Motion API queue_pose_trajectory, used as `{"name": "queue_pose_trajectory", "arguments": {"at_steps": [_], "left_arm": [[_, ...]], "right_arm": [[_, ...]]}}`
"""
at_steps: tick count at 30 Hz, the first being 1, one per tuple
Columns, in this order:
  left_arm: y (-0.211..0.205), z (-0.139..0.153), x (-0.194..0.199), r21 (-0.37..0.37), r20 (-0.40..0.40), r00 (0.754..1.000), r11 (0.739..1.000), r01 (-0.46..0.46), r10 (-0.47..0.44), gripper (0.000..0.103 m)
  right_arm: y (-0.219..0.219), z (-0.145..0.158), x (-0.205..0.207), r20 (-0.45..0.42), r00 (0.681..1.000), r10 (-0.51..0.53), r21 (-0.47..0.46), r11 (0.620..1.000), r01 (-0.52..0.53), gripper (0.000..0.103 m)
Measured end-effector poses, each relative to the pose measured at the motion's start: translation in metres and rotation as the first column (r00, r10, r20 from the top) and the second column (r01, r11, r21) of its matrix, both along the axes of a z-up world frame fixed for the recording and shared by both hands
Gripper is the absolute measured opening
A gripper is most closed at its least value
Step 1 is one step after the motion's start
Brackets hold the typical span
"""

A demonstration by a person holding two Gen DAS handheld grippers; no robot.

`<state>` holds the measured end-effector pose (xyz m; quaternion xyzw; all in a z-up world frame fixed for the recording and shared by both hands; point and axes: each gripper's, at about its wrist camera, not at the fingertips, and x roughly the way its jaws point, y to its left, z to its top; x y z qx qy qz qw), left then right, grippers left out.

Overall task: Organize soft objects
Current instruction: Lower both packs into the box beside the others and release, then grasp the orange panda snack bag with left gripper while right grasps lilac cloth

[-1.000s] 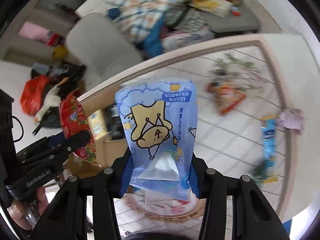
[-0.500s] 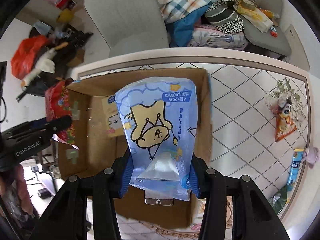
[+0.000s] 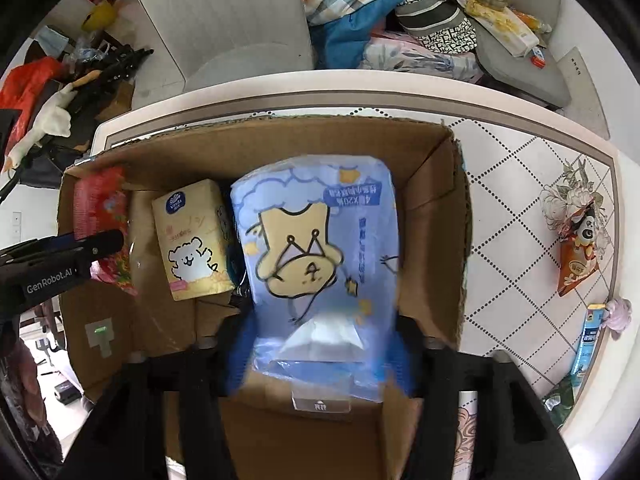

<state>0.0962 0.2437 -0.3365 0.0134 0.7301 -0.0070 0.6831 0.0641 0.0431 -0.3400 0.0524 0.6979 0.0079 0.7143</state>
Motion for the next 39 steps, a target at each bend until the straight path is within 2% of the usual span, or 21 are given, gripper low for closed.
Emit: {"name": "queue_pose_trajectory", "arguments": {"at_steps": [2,4,6,8,9,10,13,16,18,24,30,36,39], "left_arm": [[0.002,0.005,0.001,-0.005,0.010,1.000,1.000,-0.008,0.008,0.048],[0.002,0.011,0.000,0.002,0.027,1.000,1.000,-0.002,0.002,0.062],[0.003,0.017,-0.003,0.000,0.044,0.999,1.000,0.007,-0.007,0.065],[0.004,0.021,-0.008,-0.005,0.050,0.999,1.000,0.011,-0.011,0.074],[0.004,0.024,-0.011,-0.007,0.056,0.998,1.000,0.014,-0.014,0.084],[0.003,0.028,-0.014,-0.007,0.064,0.998,1.000,0.017,-0.017,0.089],[0.002,0.039,-0.026,-0.010,0.084,0.996,1.000,0.015,-0.014,0.097],[0.001,0.050,-0.040,-0.023,0.105,0.994,1.000,0.009,-0.006,0.097],[0.001,0.059,-0.050,-0.024,0.133,0.991,1.000,0.004,-0.001,0.097],[0.000,0.085,-0.083,-0.016,0.212,0.977,1.000,-0.007,0.010,0.098],[-0.002,0.104,-0.125,-0.036,0.245,0.969,0.999,-0.020,0.028,0.098],[-0.010,0.125,-0.158,-0.029,0.277,0.961,0.999,-0.017,0.024,0.098],[-0.023,0.140,-0.168,-0.017,0.309,0.951,1.000,0.006,0.000,0.098]], "right_arm": [[-0.001,0.002,0.001,0.008,1.000,-0.007,-0.005,1.000,0.007,0.078],[-0.002,0.004,0.000,0.011,1.000,-0.015,0.004,1.000,0.015,0.078],[-0.001,0.008,-0.001,0.019,1.000,-0.015,0.003,1.000,0.015,0.078],[-0.001,0.012,-0.002,0.023,1.000,-0.015,0.007,1.000,0.014,0.078],[-0.001,0.014,-0.003,0.024,1.000,-0.014,0.007,1.000,0.013,0.078],[0.000,0.017,-0.005,0.027,1.000,-0.013,0.009,1.000,0.012,0.078],[0.003,0.024,-0.012,0.033,0.999,0.000,0.010,1.000,-0.001,0.082],[0.005,0.032,-0.022,0.047,0.999,0.009,0.014,1.000,-0.010,0.100],[0.006,0.038,-0.030,0.058,0.998,0.019,0.005,1.000,-0.019,0.103],[0.007,0.057,-0.059,0.094,0.995,0.035,-0.002,0.999,-0.035,0.103],[0.003,0.081,-0.098,0.148,0.988,0.037,-0.004,0.999,-0.037,0.103],[-0.001,0.103,-0.130,0.199,0.979,0.032,0.027,0.999,-0.038,0.103],[-0.013,0.110,-0.142,0.196,0.981,0.002,0.083,0.996,-0.018,0.103]]}}
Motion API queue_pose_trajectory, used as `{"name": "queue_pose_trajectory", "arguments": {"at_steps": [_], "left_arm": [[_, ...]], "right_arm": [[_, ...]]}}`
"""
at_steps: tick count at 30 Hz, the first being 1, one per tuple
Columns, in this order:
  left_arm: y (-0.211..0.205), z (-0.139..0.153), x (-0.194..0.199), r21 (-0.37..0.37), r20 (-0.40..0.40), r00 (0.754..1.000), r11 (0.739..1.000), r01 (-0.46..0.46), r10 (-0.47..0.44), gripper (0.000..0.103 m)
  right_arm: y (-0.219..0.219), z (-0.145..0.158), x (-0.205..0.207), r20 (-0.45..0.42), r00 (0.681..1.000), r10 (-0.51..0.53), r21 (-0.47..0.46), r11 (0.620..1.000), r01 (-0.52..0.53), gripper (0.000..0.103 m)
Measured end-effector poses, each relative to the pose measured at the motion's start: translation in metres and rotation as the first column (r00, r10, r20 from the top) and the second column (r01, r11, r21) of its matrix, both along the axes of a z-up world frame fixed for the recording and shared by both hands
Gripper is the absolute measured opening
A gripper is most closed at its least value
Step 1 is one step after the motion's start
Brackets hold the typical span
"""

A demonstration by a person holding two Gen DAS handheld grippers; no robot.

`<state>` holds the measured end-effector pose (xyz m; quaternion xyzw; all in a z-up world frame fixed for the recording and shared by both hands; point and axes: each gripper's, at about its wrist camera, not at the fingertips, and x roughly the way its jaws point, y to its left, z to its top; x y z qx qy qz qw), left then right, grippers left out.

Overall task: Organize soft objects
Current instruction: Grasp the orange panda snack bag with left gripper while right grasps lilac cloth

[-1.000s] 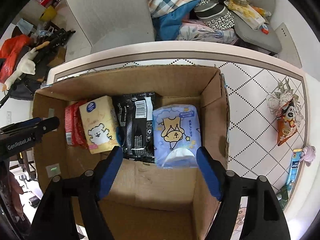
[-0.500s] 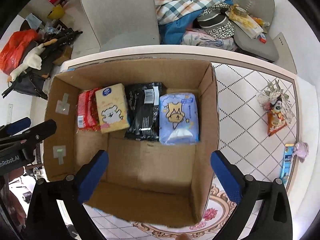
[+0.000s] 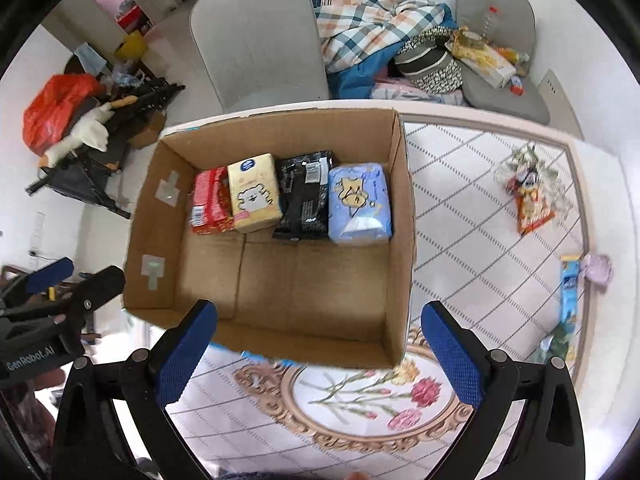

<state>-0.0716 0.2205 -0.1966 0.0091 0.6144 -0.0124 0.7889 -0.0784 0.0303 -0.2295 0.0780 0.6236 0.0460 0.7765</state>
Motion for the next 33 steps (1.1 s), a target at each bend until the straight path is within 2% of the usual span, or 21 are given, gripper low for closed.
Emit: {"name": "queue_pose_trajectory", "arguments": {"at_steps": [5,8,12,14,18,20,22,23,24,28,30,33], "left_arm": [[-0.056,0.024,0.006,0.023,0.059,0.991,0.993,0.116,-0.118,0.098],[-0.104,0.025,0.019,-0.017,0.038,0.981,0.982,0.188,-0.188,0.098],[-0.183,0.009,0.041,-0.056,-0.009,0.959,0.958,0.281,-0.282,0.098],[-0.229,-0.008,0.056,-0.088,-0.060,0.946,0.945,0.314,-0.320,0.098],[-0.298,-0.045,0.084,-0.153,-0.164,0.926,0.936,0.317,-0.341,0.098],[-0.330,-0.070,0.099,-0.166,-0.219,0.914,0.936,0.310,-0.341,0.098],[-0.355,-0.090,0.109,-0.171,-0.256,0.906,0.939,0.300,-0.336,0.098],[-0.368,-0.102,0.116,-0.176,-0.277,0.901,0.940,0.293,-0.334,0.098],[-0.375,-0.111,0.118,-0.178,-0.289,0.898,0.940,0.291,-0.333,0.098],[-0.406,-0.150,0.142,-0.186,-0.347,0.883,0.946,0.264,-0.315,0.097],[-0.417,-0.171,0.153,-0.177,-0.378,0.878,0.954,0.244,-0.295,0.097],[-0.424,-0.200,0.165,-0.193,-0.441,0.859,0.962,0.193,-0.260,0.089]], "right_arm": [[-0.054,0.012,-0.014,-0.003,0.996,-0.090,0.039,0.995,0.090,0.103],[-0.109,0.016,-0.021,-0.011,0.985,-0.170,0.022,0.985,0.170,0.103],[-0.198,0.015,-0.029,-0.023,0.952,-0.306,-0.047,0.951,0.305,0.103],[-0.253,0.008,-0.035,-0.038,0.924,-0.380,-0.072,0.923,0.377,0.103],[-0.343,-0.015,-0.040,-0.092,0.865,-0.493,-0.095,0.869,0.485,0.103],[-0.390,-0.032,-0.041,-0.133,0.818,-0.559,-0.072,0.829,0.555,0.103],[-0.441,-0.055,-0.039,-0.187,0.752,-0.633,-0.015,0.767,0.642,0.103],[-0.454,-0.062,-0.038,-0.202,0.731,-0.652,0.007,0.745,0.667,0.103],[-0.476,-0.075,-0.035,-0.222,0.697,-0.682,0.042,0.707,0.706,0.103],[-0.514,-0.116,-0.021,-0.304,0.626,-0.718,0.066,0.640,0.766,0.103],[-0.525,-0.136,-0.015,-0.342,0.600,-0.724,0.062,0.619,0.783,0.103],[-0.533,-0.159,-0.014,-0.378,0.570,-0.730,0.052,0.598,0.800,0.103]]}}
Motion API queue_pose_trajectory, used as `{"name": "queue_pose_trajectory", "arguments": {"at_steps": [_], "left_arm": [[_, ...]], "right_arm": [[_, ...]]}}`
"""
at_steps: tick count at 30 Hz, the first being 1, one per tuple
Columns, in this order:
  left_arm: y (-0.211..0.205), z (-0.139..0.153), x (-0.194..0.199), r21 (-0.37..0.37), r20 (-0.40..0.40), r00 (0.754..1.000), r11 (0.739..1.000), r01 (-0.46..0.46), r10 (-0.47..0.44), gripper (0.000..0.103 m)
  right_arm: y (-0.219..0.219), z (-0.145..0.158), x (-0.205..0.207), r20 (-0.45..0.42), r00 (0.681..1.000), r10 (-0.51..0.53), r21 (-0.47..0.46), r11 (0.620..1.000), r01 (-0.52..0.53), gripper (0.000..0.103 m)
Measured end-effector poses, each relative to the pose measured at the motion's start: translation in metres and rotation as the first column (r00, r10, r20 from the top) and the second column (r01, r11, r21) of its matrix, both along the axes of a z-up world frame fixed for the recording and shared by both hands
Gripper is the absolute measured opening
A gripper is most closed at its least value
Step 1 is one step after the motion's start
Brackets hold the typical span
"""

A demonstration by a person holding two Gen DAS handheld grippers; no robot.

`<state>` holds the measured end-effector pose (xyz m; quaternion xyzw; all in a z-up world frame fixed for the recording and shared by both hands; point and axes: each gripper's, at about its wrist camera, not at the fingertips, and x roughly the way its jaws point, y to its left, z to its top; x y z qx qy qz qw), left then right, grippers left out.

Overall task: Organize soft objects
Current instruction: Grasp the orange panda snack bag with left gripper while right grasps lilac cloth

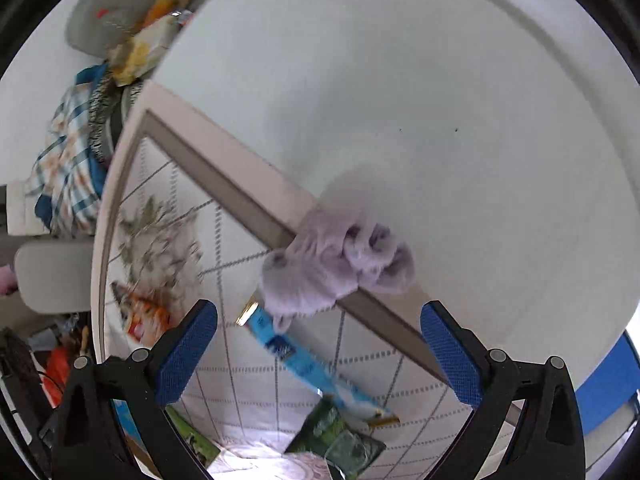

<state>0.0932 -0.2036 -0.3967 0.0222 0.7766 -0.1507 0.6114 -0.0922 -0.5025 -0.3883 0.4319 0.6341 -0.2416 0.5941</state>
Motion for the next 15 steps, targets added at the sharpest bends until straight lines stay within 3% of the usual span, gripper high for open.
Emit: {"name": "queue_pose_trajectory", "arguments": {"at_steps": [3,6,9,11,13,15], "left_arm": [[-0.001,-0.026,0.007,-0.001,-0.048,0.998,0.999,-0.044,0.044,0.087],[0.000,-0.040,0.011,0.017,-0.060,0.995,0.997,-0.077,0.078,0.086],[0.000,-0.049,0.013,0.032,-0.064,0.994,0.996,-0.086,0.088,0.070],[-0.001,-0.047,0.014,0.033,-0.044,0.995,0.996,-0.086,0.087,0.068],[-0.005,-0.045,0.015,0.051,-0.014,0.998,0.996,-0.068,0.068,0.051],[-0.008,-0.043,0.016,0.053,0.002,0.999,0.997,-0.052,0.052,0.047]], "right_arm": [[-0.004,-0.023,-0.001,-0.016,0.998,-0.056,0.035,0.998,0.057,0.097],[-0.007,-0.040,-0.006,-0.035,0.991,-0.131,0.065,0.989,0.134,0.078],[-0.007,-0.050,-0.011,-0.027,0.983,-0.181,0.079,0.980,0.183,0.073],[-0.005,-0.050,-0.008,-0.027,0.981,-0.191,0.071,0.979,0.193,0.069],[-0.002,-0.051,-0.006,-0.032,0.982,-0.189,0.065,0.980,0.190,0.062],[0.000,-0.052,-0.003,-0.035,0.983,-0.179,0.056,0.982,0.181,0.056]]}}
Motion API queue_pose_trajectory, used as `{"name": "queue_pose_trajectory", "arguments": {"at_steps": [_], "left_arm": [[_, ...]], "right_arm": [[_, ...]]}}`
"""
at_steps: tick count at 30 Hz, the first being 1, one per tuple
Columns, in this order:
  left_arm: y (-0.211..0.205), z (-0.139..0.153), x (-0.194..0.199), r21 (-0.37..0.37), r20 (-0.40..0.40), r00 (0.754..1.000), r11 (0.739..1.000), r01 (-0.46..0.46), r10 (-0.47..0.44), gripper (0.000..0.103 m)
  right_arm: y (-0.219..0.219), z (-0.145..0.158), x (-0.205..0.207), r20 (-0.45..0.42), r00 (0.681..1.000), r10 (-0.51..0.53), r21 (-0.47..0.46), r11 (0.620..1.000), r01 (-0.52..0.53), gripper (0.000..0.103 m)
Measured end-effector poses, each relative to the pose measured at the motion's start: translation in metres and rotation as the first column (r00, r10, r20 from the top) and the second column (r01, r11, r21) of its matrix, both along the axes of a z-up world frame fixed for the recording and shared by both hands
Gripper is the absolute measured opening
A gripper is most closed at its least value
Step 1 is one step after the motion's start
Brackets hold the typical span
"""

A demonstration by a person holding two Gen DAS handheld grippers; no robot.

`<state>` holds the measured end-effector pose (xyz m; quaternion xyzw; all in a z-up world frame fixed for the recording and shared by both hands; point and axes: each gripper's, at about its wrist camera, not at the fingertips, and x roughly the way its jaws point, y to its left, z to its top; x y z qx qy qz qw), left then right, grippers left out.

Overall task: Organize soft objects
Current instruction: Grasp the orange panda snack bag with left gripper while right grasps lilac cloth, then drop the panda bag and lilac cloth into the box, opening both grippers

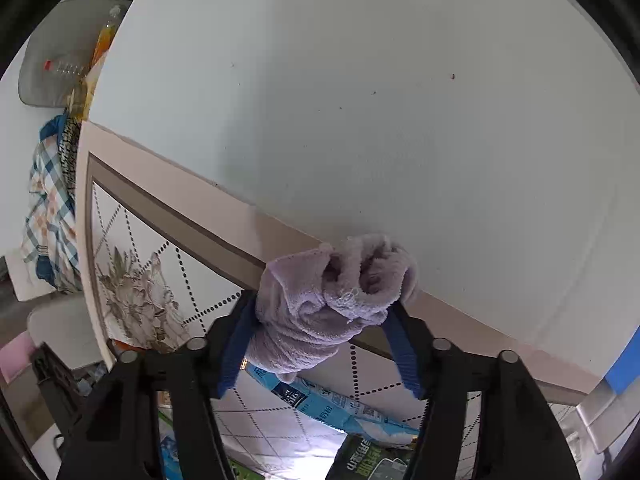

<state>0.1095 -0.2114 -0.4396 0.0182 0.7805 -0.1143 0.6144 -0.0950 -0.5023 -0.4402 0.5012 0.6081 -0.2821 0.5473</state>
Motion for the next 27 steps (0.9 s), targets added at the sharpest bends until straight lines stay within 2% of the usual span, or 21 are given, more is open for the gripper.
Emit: {"name": "queue_pose_trajectory", "arguments": {"at_steps": [1,4,10,16,21,24,27], "left_arm": [[0.000,0.000,-0.001,-0.002,0.004,1.000,1.000,0.005,-0.005,0.046],[0.001,0.007,-0.008,0.008,0.045,0.999,1.000,0.023,-0.024,0.043],[0.003,0.051,-0.031,-0.021,0.155,0.984,0.995,0.096,-0.091,0.040],[0.037,0.114,-0.053,-0.117,0.226,0.971,0.987,0.106,-0.077,0.040],[0.085,0.166,-0.076,-0.169,0.292,0.955,0.980,0.106,-0.053,0.040],[0.125,0.189,-0.088,-0.172,0.322,0.946,0.980,0.095,-0.035,0.040],[0.174,0.208,-0.100,-0.153,0.352,0.936,0.985,0.074,-0.015,0.040]], "right_arm": [[0.002,0.000,0.001,-0.002,1.000,0.005,-0.007,1.000,-0.005,0.050],[0.009,0.004,0.006,-0.009,0.999,0.048,-0.034,0.998,-0.048,0.041],[0.019,0.025,0.012,0.012,0.992,0.122,-0.089,0.989,-0.121,0.039],[0.044,0.074,0.015,0.084,0.966,0.243,-0.132,0.964,-0.231,0.039],[0.093,0.132,0.023,0.159,0.906,0.392,-0.174,0.915,-0.365,0.039],[0.140,0.165,0.029,0.192,0.847,0.495,-0.198,0.865,-0.461,0.039],[0.199,0.190,0.037,0.222,0.774,0.593,-0.212,0.804,-0.556,0.039]]}}
